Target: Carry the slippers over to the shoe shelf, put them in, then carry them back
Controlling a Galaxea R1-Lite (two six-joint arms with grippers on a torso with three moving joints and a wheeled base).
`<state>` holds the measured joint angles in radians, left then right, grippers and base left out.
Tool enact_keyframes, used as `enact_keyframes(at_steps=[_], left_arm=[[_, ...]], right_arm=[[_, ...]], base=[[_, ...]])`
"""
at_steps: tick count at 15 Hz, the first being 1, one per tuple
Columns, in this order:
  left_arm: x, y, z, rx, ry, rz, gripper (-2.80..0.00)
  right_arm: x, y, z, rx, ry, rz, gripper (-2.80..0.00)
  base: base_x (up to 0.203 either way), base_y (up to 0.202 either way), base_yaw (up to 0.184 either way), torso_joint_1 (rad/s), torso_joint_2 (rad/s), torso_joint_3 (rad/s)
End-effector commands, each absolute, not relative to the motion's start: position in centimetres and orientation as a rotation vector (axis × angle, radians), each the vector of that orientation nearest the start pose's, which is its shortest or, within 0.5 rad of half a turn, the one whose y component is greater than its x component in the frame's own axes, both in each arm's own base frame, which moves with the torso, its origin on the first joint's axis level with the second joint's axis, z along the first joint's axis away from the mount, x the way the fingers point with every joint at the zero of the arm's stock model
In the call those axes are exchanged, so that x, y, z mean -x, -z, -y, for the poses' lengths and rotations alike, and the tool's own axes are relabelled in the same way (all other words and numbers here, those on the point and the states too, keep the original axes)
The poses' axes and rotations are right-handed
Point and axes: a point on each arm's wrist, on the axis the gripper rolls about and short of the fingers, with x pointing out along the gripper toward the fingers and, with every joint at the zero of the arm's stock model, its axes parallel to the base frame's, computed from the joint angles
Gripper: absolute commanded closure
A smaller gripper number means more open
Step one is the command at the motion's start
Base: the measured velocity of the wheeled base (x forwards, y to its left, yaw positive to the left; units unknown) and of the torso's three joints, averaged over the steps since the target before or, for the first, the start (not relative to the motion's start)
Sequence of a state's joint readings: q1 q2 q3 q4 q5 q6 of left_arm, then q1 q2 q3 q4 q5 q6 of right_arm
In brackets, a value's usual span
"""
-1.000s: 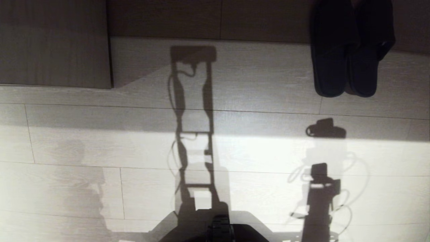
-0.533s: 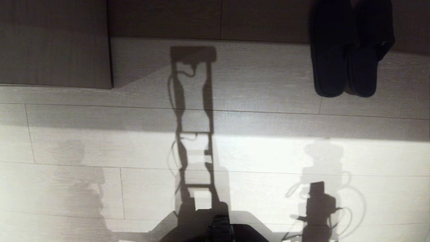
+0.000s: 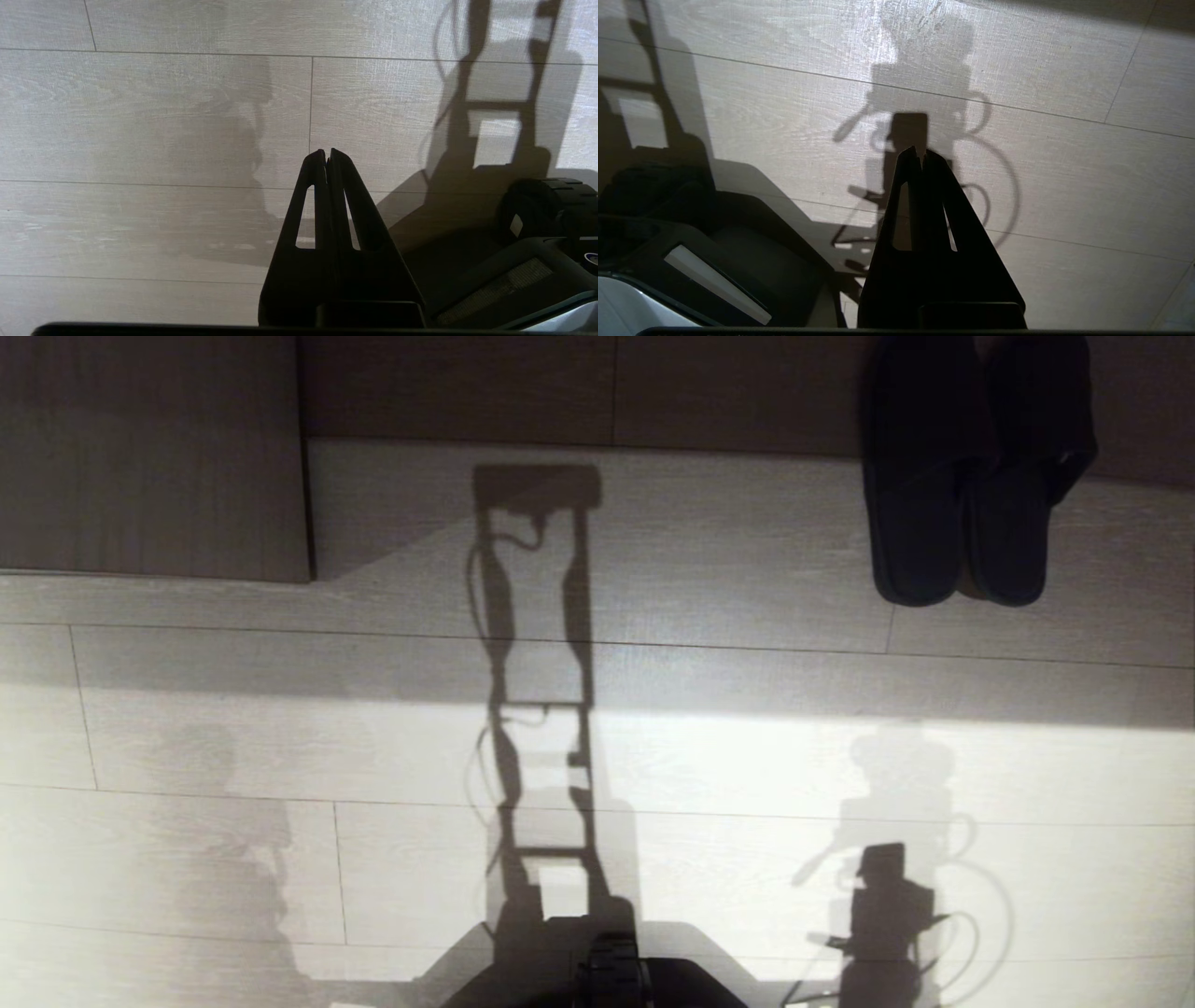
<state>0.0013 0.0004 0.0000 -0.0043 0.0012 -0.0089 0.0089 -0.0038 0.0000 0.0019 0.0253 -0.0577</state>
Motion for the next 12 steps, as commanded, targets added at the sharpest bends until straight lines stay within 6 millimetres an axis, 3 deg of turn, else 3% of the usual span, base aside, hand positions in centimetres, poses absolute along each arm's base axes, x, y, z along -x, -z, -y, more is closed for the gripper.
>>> enact_keyframes(at_steps=[1,12], left_arm=[[2.28,-7.6,0.0,0.009,-0.003,0.005,0.0],[2.27,-7.6,0.0,0.008,-0.003,0.003,0.0]], right_arm=[[2.28,-7.53,-0.04,0.058,-0.035,-0.001,0.0],[2.28,-7.53,-0.04,0.058,-0.035,-0.001,0.0]], base=[[0.0,0.0,0.0,0.0,0.0,0.0],[0.0,0.0,0.0,0.0,0.0,0.013]])
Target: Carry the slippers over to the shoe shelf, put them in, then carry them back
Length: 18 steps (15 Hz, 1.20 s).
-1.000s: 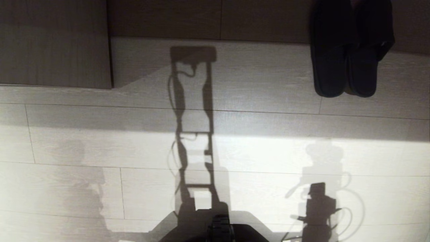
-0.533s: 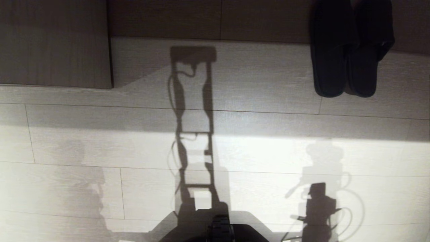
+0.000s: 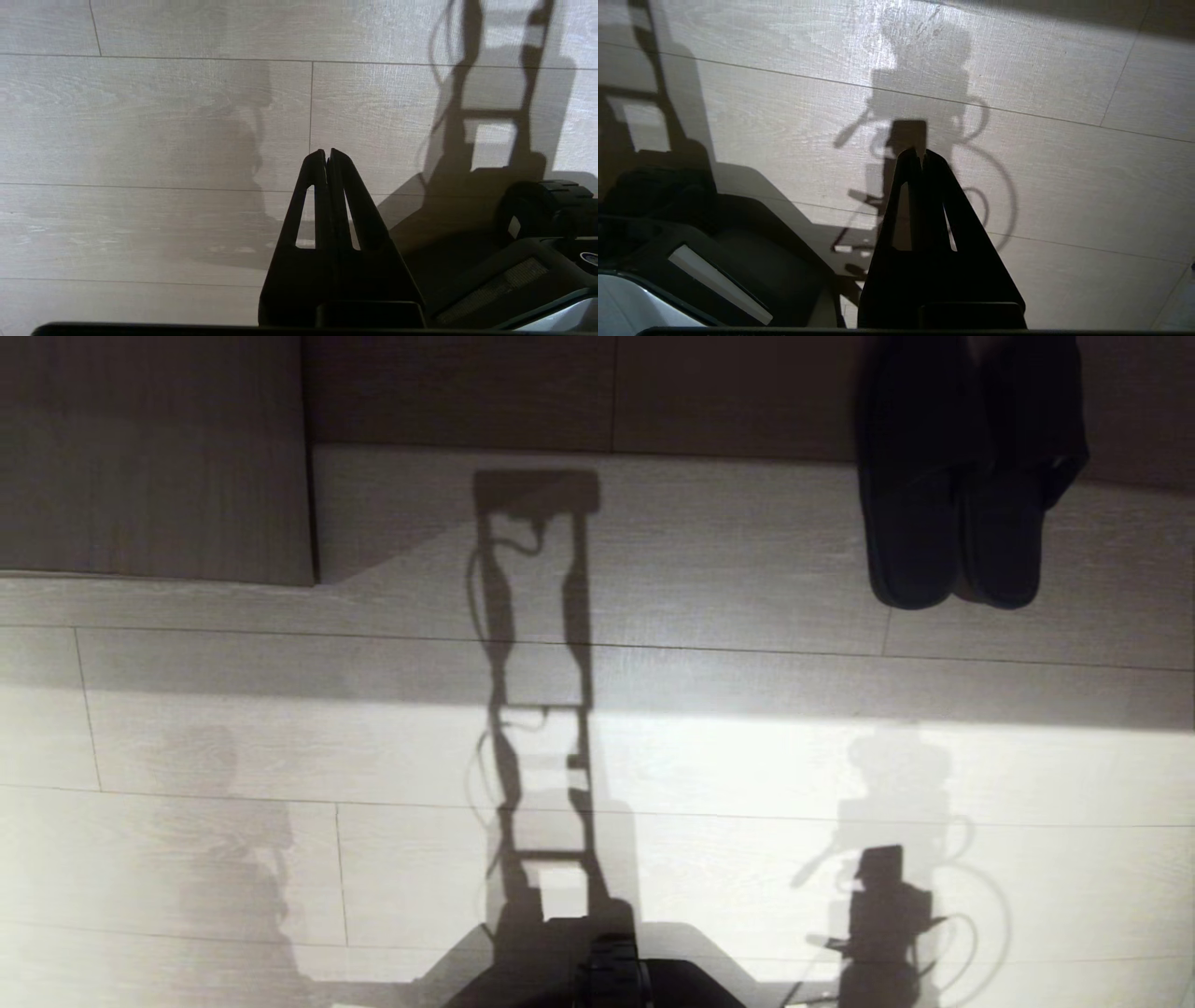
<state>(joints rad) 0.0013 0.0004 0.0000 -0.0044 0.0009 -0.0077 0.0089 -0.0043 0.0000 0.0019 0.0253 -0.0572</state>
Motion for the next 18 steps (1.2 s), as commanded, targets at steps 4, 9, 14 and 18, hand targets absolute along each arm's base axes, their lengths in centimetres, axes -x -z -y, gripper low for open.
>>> enact_keyframes(at_steps=[4,9,14,18], left_arm=[[2.27,-7.6,0.0,0.009,-0.003,0.003,0.0],[2.27,-7.6,0.0,0.009,-0.003,0.003,0.0],[2.27,-7.6,0.0,0.008,-0.003,0.003,0.0],[2.27,-7.6,0.0,0.009,-0.003,0.003,0.0]], right_arm=[[2.28,-7.53,-0.04,0.058,-0.035,-0.001,0.0],[2.28,-7.53,-0.04,0.058,-0.035,-0.001,0.0],[2.28,-7.53,-0.04,0.058,-0.035,-0.001,0.0],[2.28,-7.53,-0.04,0.058,-0.035,-0.001,0.0]], base=[[0.0,0.0,0.0,0.0,0.0,0.19],[0.0,0.0,0.0,0.002,0.0,0.202],[0.0,0.0,0.0,0.006,0.0,0.204],[0.0,0.0,0.0,0.001,0.0,0.202]])
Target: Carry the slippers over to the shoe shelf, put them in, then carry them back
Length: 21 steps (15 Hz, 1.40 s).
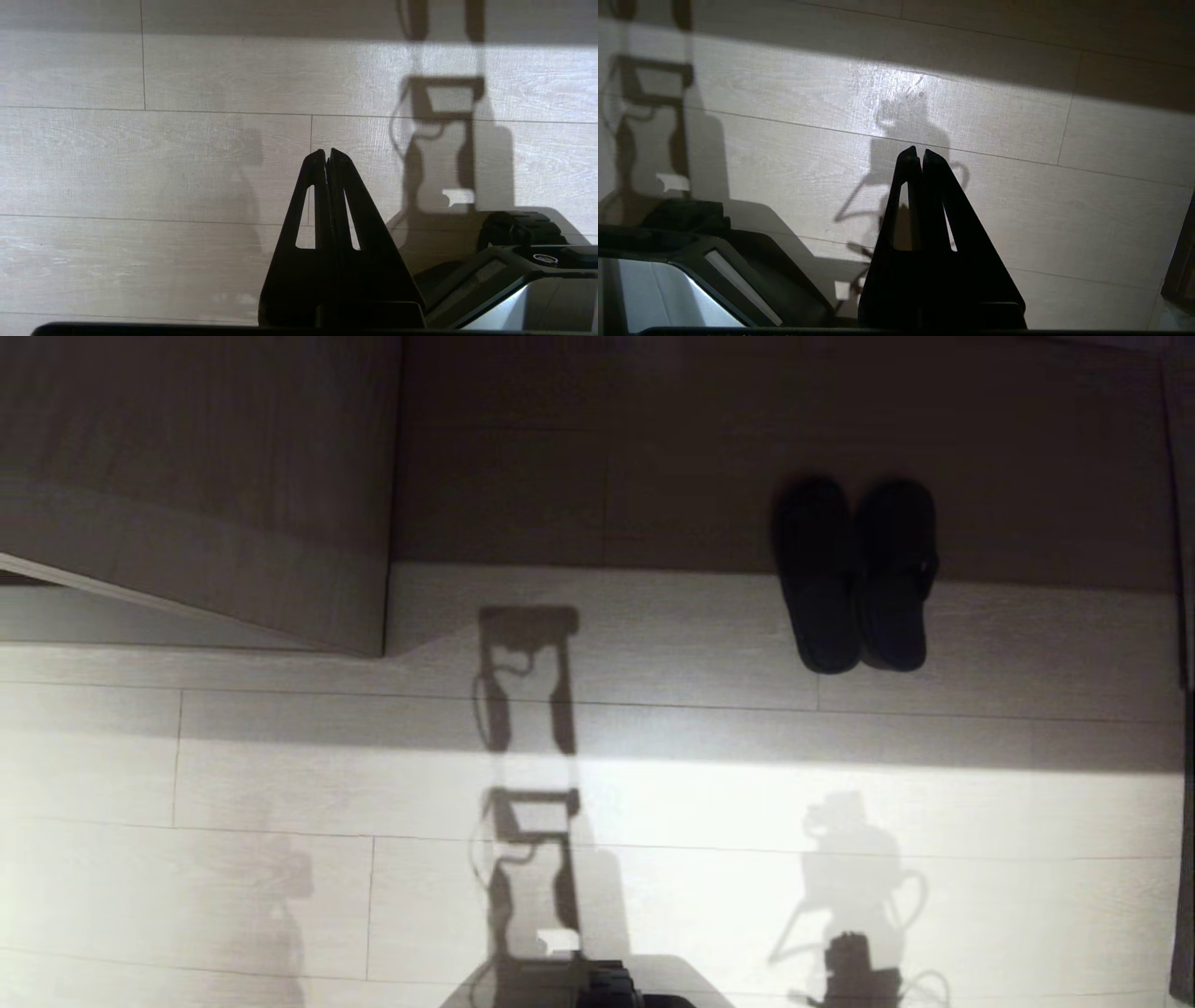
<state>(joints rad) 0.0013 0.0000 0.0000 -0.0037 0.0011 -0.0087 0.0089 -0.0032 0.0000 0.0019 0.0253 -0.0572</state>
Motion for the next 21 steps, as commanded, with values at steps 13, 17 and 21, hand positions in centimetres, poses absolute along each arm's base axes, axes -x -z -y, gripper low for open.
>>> enact_keyframes(at_steps=[13,17,21], left_arm=[[2.27,-7.6,0.0,0.009,-0.003,0.003,0.0],[2.27,-7.6,0.0,0.009,-0.003,0.003,0.0],[2.27,-7.6,0.0,0.009,-0.003,0.003,0.0]], right_arm=[[2.28,-7.53,-0.04,0.058,-0.035,-0.001,0.0],[2.28,-7.53,-0.04,0.058,-0.035,-0.001,0.0],[2.28,-7.53,-0.04,0.058,-0.035,-0.001,0.0]], base=[[0.0,0.0,0.0,0.0,0.0,0.202],[0.0,0.0,0.0,0.003,0.0,0.205],[0.0,0.0,0.0,0.004,0.0,0.2]])
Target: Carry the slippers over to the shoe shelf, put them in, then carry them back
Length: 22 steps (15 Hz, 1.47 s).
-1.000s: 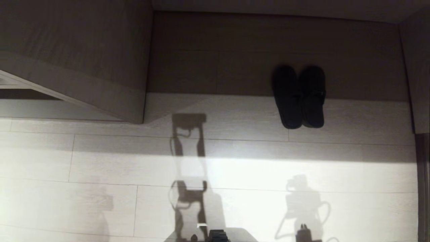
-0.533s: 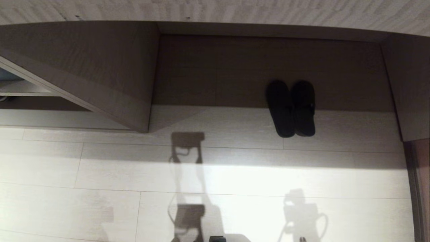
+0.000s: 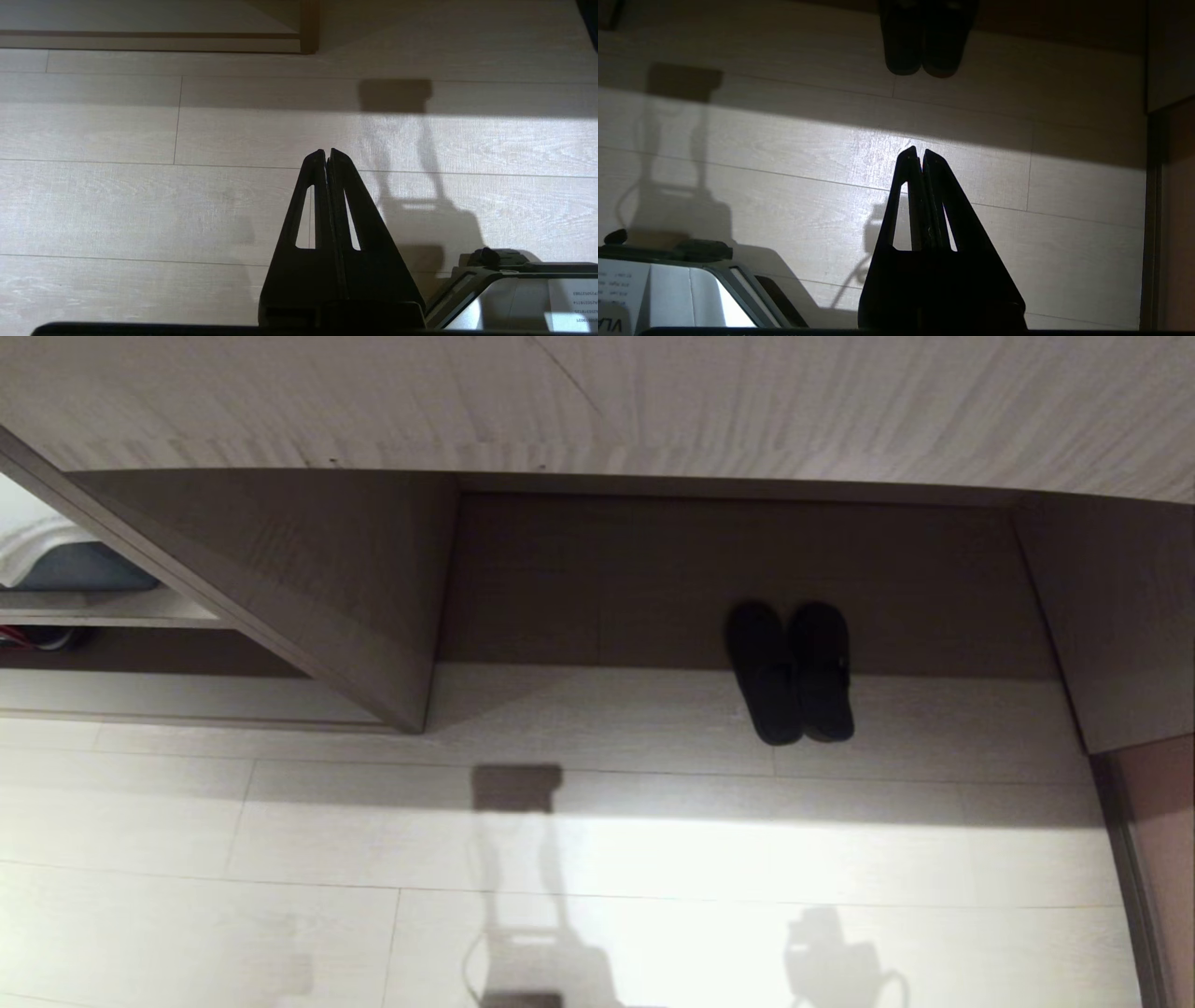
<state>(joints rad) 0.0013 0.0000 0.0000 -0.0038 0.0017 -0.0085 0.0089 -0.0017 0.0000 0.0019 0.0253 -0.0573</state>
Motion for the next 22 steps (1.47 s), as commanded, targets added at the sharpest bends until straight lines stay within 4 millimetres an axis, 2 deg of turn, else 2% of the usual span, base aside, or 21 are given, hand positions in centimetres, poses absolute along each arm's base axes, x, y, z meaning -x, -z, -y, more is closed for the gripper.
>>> enact_keyframes(at_steps=[1,22], left_arm=[[2.27,-7.6,0.0,0.009,-0.003,0.003,0.0],[2.28,-7.6,0.0,0.009,-0.003,0.005,0.0]], right_arm=[[2.28,-7.53,-0.04,0.058,-0.035,-0.001,0.0],[2.28,-7.53,-0.04,0.058,-0.035,-0.001,0.0]], base=[[0.0,0.0,0.0,0.005,0.0,0.207],[0.0,0.0,0.0,0.003,0.0,0.201]])
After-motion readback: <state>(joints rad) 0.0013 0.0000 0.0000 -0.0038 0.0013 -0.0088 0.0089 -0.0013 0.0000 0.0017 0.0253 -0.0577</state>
